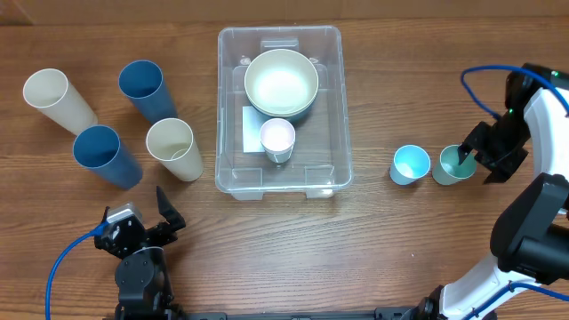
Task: Pack container
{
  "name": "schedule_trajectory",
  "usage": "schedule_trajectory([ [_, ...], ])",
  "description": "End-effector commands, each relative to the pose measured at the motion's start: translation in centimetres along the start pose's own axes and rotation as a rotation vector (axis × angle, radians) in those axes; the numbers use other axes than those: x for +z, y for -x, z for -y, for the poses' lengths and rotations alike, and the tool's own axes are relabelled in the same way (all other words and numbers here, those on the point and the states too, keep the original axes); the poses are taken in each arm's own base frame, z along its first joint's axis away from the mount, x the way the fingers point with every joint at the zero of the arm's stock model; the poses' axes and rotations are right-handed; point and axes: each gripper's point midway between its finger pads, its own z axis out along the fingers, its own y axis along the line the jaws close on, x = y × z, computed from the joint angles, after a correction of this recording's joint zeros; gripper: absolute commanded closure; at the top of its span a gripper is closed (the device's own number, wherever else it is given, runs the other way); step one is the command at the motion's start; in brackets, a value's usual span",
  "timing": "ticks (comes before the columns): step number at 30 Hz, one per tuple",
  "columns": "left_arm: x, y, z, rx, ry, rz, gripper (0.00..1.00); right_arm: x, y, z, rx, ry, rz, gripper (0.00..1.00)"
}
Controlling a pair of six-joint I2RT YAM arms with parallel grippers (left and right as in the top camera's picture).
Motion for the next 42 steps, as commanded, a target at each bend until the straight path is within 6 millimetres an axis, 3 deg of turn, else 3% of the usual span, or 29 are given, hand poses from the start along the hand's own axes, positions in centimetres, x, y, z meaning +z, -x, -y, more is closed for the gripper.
schedule_trajectory([
  [1, 0.0, 0.1, -0.4, 0.018, 0.023, 0.007, 0.0, 1.4, -0.6, 0.1, 0.026, 0.011, -0.007, 0.41],
  [6, 0.0, 0.1, -0.4, 0.018, 0.023, 0.007, 0.0, 4.3, -0.5, -0.9, 0.033, 0.066, -0.005, 0.51],
  [9, 0.0, 0.1, -0.4, 0.018, 0.023, 0.007, 0.0, 5.7, 0.0, -1.2, 0.047, 0.084, 0.019, 0.69],
  [13, 0.0, 0.1, -0.4, 0.018, 0.023, 0.007, 0.0, 5.6, 1.4, -1.8, 0.045, 0.109, 0.075, 0.96],
  [17, 0.0, 0.1, -0.4, 0.018, 0.023, 0.007, 0.0, 5.0, 3.1, -2.3, 0.044, 0.127, 0.146, 0.96],
  [19, 0.0, 0.1, -0.4, 0.018, 0.023, 0.007, 0.0, 3.8, 4.4, -2.2, 0.044, 0.114, 0.199, 0.96],
  [22, 0.0, 0.1, -0.4, 0.018, 0.023, 0.007, 0.0, 0.2, 6.2, -2.5, 0.022, 0.118, 0.276, 0.96],
  [26, 0.0, 0.1, -0.4, 0.018, 0.023, 0.007, 0.0, -8.4, 8.2, -3.4, 0.019, 0.18, 0.415, 0.96],
  [27, 0.0, 0.1, -0.4, 0.018, 0.023, 0.007, 0.0, -11.4, 8.1, -4.1, -0.002, 0.218, 0.459, 0.96],
  [31, 0.0, 0.1, -0.4, 0.018, 0.023, 0.007, 0.0, -19.8, 4.7, -8.2, -0.19, 0.366, 0.559, 0.96],
  [34, 0.0, 0.1, -0.4, 0.018, 0.023, 0.007, 0.0, -23.9, -0.9, -12.8, -0.394, 0.453, 0.594, 0.96],
  [37, 0.0, 0.1, -0.4, 0.018, 0.023, 0.007, 0.0, -25.0, -6.9, -18.2, -0.589, 0.502, 0.6, 0.96],
  [40, 0.0, 0.1, -0.4, 0.018, 0.023, 0.007, 0.0, -24.4, -11.8, -22.3, -0.744, 0.528, 0.584, 0.96],
  [42, 0.0, 0.1, -0.4, 0.018, 0.023, 0.007, 0.0, -23.9, -14.1, -24.0, -0.811, 0.516, 0.593, 0.96],
])
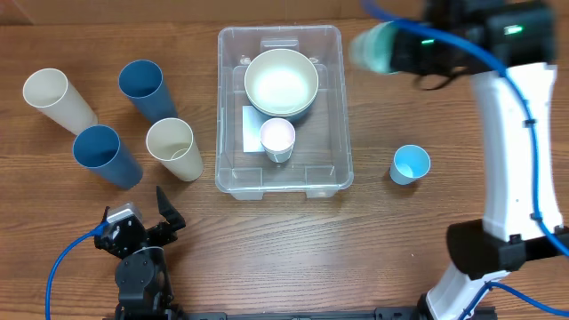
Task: Pack container
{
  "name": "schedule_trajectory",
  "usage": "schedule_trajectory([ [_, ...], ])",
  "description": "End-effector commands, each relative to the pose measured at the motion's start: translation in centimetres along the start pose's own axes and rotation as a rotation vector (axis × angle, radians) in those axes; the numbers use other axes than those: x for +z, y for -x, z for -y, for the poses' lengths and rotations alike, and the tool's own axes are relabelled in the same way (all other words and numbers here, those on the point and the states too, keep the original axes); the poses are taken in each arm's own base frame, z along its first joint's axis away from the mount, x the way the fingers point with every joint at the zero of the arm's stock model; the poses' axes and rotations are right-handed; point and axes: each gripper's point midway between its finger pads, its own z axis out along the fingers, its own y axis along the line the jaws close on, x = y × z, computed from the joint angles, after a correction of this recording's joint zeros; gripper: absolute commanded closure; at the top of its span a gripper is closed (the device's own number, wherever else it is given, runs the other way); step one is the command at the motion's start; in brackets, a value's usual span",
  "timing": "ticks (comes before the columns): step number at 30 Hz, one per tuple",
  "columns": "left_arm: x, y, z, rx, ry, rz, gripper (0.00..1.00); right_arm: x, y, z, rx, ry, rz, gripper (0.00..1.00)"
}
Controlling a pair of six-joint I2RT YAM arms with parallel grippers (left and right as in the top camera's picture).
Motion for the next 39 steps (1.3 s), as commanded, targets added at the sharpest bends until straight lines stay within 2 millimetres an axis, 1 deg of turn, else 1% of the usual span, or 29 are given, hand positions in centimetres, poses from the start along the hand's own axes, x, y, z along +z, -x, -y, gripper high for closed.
schedule_trajectory([
  [1, 0.0, 0.1, -0.4, 0.018, 0.023, 0.007, 0.0, 0.1, -1.6, -4.9, -0.134, 0.016, 0.016, 0.96],
  [4, 0.0, 0.1, -0.4, 0.018, 0.023, 0.007, 0.0, 2.2, -3.5, -7.9, -0.208, 0.022, -0.035, 0.96],
  [7, 0.0, 0.1, -0.4, 0.019, 0.023, 0.006, 0.0, 5.3, -5.6, -10.0, -0.253, 0.034, -0.121, 0.96],
  [9, 0.0, 0.1, -0.4, 0.019, 0.023, 0.006, 0.0, 7.5, -6.8, -10.8, -0.276, 0.025, -0.173, 0.96],
  [12, 0.0, 0.1, -0.4, 0.019, 0.023, 0.006, 0.0, 10.5, -8.5, -11.5, -0.301, 0.007, -0.244, 0.96],
  [14, 0.0, 0.1, -0.4, 0.019, 0.023, 0.006, 0.0, 12.0, -9.1, -11.3, -0.303, -0.01, -0.275, 0.96],
  [16, 0.0, 0.1, -0.4, 0.018, 0.023, 0.007, 0.0, 13.2, -9.4, -10.5, -0.279, -0.056, -0.296, 0.96],
  [19, 0.0, 0.1, -0.4, 0.019, 0.023, 0.006, 0.0, 14.3, -10.3, -10.0, -0.28, -0.075, -0.331, 0.96],
  [24, 0.0, 0.1, -0.4, 0.019, 0.023, 0.006, 0.0, 15.9, -12.2, -8.4, -0.261, -0.126, -0.398, 0.96],
  [26, 0.0, 0.1, -0.4, 0.019, 0.023, 0.006, 0.0, 17.0, -13.1, -7.9, -0.261, -0.137, -0.421, 0.96],
  [29, 0.0, 0.1, -0.4, 0.019, 0.023, 0.006, 0.0, 18.2, -14.0, -7.6, -0.259, -0.135, -0.44, 0.96],
  [30, 0.0, 0.1, -0.4, 0.019, 0.023, 0.006, 0.0, 18.5, -14.2, -7.5, -0.258, -0.134, -0.447, 0.89],
  [31, 0.0, 0.1, -0.4, 0.018, 0.023, 0.007, 0.0, 18.7, -14.3, -7.5, -0.258, -0.133, -0.445, 0.66],
  [32, 0.0, 0.1, -0.4, 0.019, 0.023, 0.006, 0.0, 18.8, -14.3, -7.5, -0.258, -0.133, -0.444, 0.55],
  [33, 0.0, 0.1, -0.4, 0.019, 0.023, 0.006, 0.0, 18.8, -14.2, -7.5, -0.262, -0.13, -0.442, 0.49],
  [36, 0.0, 0.1, -0.4, 0.018, 0.023, 0.007, 0.0, 18.2, -14.1, -8.6, -0.277, -0.074, -0.45, 0.48],
  [38, 0.0, 0.1, -0.4, 0.019, 0.023, 0.006, 0.0, 17.2, -13.2, -9.3, -0.276, -0.054, -0.427, 0.48],
  [39, 0.0, 0.1, -0.4, 0.019, 0.023, 0.006, 0.0, 16.2, -12.4, -9.6, -0.276, -0.047, -0.409, 0.48],
])
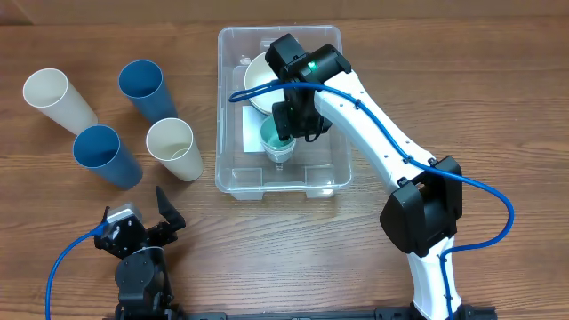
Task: Pack container
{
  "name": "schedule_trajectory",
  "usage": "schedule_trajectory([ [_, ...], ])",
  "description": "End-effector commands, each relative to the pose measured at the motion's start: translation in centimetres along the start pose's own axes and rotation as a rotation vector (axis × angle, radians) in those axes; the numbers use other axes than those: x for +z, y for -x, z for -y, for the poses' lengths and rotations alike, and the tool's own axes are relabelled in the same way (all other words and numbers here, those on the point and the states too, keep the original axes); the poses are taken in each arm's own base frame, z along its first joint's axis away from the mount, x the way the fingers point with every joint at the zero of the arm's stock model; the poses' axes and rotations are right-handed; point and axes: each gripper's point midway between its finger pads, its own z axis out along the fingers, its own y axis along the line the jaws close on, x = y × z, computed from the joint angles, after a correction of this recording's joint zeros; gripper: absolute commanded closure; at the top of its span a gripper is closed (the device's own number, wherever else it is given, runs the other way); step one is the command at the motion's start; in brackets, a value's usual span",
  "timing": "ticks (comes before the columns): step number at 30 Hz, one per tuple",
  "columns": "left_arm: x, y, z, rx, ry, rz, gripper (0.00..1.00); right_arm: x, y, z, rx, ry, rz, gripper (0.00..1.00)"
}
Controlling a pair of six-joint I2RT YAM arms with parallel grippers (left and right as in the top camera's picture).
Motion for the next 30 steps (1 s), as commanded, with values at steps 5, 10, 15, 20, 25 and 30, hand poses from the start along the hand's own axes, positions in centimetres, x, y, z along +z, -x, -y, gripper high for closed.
schedule_trajectory([
  [5, 0.0, 0.1, -0.4, 0.018, 0.023, 0.007, 0.0, -11.8, 2.2, 1.9, 0.039, 0.011, 0.21, 0.48],
  [10, 0.0, 0.1, -0.4, 0.018, 0.023, 0.007, 0.0, -17.5, 2.9, 7.9, 0.2, 0.025, 0.354, 0.42],
  [15, 0.0, 0.1, -0.4, 0.018, 0.023, 0.007, 0.0, -19.9, 1.6, 16.0, 0.376, -0.011, 0.387, 0.42],
  [20, 0.0, 0.1, -0.4, 0.018, 0.023, 0.007, 0.0, -15.9, -3.0, 22.0, 0.541, -0.066, 0.202, 0.43],
  [25, 0.0, 0.1, -0.4, 0.018, 0.023, 0.007, 0.0, -8.7, -6.6, 24.9, 0.642, -0.08, -0.011, 0.43],
  [30, 0.0, 0.1, -0.4, 0.018, 0.023, 0.007, 0.0, -4.5, -8.1, 25.6, 0.704, -0.102, -0.078, 0.46],
])
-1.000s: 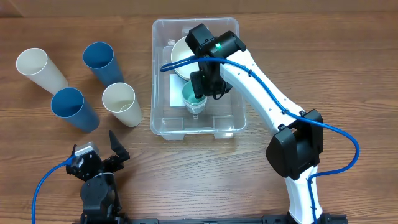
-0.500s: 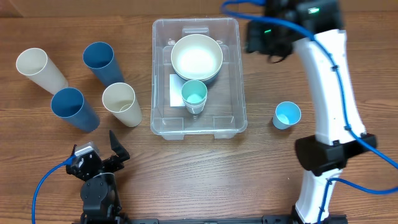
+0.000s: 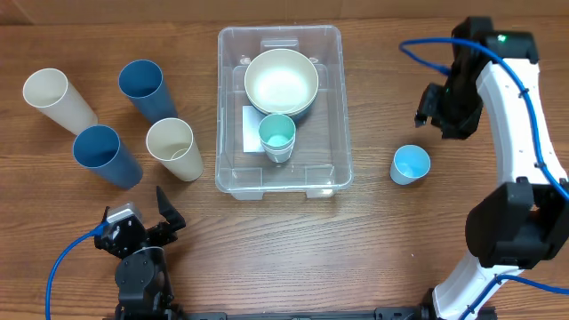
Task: Pack container
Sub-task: 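Move the right gripper to the light-blue cup and grasp it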
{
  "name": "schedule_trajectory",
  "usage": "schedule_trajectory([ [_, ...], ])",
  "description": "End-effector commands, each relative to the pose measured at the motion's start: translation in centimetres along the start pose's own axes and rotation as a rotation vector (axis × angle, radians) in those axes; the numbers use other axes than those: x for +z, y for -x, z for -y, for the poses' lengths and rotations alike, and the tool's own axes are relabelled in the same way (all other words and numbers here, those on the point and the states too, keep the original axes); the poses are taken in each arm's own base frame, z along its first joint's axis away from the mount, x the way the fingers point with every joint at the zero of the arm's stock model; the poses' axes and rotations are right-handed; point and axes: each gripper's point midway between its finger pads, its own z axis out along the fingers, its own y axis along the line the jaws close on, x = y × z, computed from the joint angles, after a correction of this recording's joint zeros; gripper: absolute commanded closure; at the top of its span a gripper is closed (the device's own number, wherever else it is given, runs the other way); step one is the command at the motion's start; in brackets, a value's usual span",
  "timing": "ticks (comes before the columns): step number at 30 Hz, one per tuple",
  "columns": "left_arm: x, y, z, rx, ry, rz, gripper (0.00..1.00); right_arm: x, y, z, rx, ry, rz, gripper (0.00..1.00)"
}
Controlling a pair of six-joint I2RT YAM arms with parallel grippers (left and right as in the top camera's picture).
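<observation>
A clear plastic container (image 3: 345, 133) stands mid-table. Inside it are a cream bowl (image 3: 281, 83) and, in front of the bowl, a small teal cup (image 3: 277, 133) nested upright in a pale cup. A small light-blue cup (image 3: 411, 164) stands on the table to the container's right. My right gripper (image 3: 434, 114) hovers just beyond and right of that cup, open and holding nothing. My left gripper (image 3: 167, 212) rests open at the near left edge, far from every cup.
Several tall cups stand left of the container: a cream one (image 3: 46, 89), a blue one (image 3: 140, 80), another blue one (image 3: 96, 147) and a cream one (image 3: 169, 138). The right arm's blue cable (image 3: 418, 46) loops over the far right.
My right gripper has let go of the teal cup, which now sits in the pale cup inside the container. The gripper has moved out to the right, near the light-blue cup.
My right gripper was at the teal cup beside the light-blue cup on the right. Then it held the teal cup high near the container's far right corner. Then it held it over the pale cup in the container, where the teal cup now rests.
</observation>
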Motion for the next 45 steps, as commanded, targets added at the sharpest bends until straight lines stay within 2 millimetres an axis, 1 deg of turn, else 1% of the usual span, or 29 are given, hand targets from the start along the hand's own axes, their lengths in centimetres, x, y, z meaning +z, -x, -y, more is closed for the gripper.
schedule_trajectory([
  [1, 0.0, 0.1, -0.4, 0.018, 0.022, 0.007, 0.0, 1.9, -0.8, 0.9, 0.051, -0.031, -0.024, 0.46],
  [5, 0.0, 0.1, -0.4, 0.018, 0.022, 0.007, 0.0, 3.6, -1.7, 1.6, 0.087, -0.05, -0.071, 0.46],
  [10, 0.0, 0.1, -0.4, 0.018, 0.022, 0.007, 0.0, 4.7, -2.2, 2.4, 0.116, -0.086, -0.084, 0.49],
  [22, 0.0, 0.1, -0.4, 0.018, 0.022, 0.007, 0.0, 4.7, -2.4, 3.3, 0.158, -0.139, -0.081, 0.53],
  [25, 0.0, 0.1, -0.4, 0.018, 0.022, 0.007, 0.0, 5.0, -2.8, 3.4, 0.158, -0.145, -0.095, 0.53],
  [26, 0.0, 0.1, -0.4, 0.018, 0.022, 0.007, 0.0, 5.3, -3.1, 3.6, 0.158, -0.15, -0.106, 0.53],
  [29, 0.0, 0.1, -0.4, 0.018, 0.022, 0.007, 0.0, 7.5, -4.2, 3.8, 0.16, -0.153, -0.144, 0.54],
  [31, 0.0, 0.1, -0.4, 0.018, 0.022, 0.007, 0.0, 9.0, -4.8, 3.5, 0.164, -0.12, -0.163, 0.54],
  [33, 0.0, 0.1, -0.4, 0.018, 0.022, 0.007, 0.0, 10.1, -4.9, 3.2, 0.166, -0.096, -0.164, 0.55],
  [34, 0.0, 0.1, -0.4, 0.018, 0.022, 0.007, 0.0, 10.5, -4.8, 3.1, 0.166, -0.09, -0.156, 0.6],
  [35, 0.0, 0.1, -0.4, 0.018, 0.022, 0.007, 0.0, 10.7, -4.6, 3.1, 0.165, -0.086, -0.148, 0.8],
  [36, 0.0, 0.1, -0.4, 0.018, 0.022, 0.007, 0.0, 10.8, -4.3, 3.0, 0.164, -0.08, -0.134, 0.93],
  [37, 0.0, 0.1, -0.4, 0.018, 0.022, 0.007, 0.0, 10.9, -3.9, 2.8, 0.164, -0.074, -0.119, 0.96],
  [41, 0.0, 0.1, -0.4, 0.018, 0.022, 0.007, 0.0, 10.9, -2.1, 2.3, 0.16, -0.047, -0.047, 0.96],
  [42, 0.0, 0.1, -0.4, 0.018, 0.022, 0.007, 0.0, 10.6, -1.4, 2.2, 0.162, -0.039, -0.023, 0.96],
  [45, 0.0, 0.1, -0.4, 0.018, 0.022, 0.007, 0.0, 8.6, 1.1, 2.0, 0.144, -0.026, 0.056, 0.96],
])
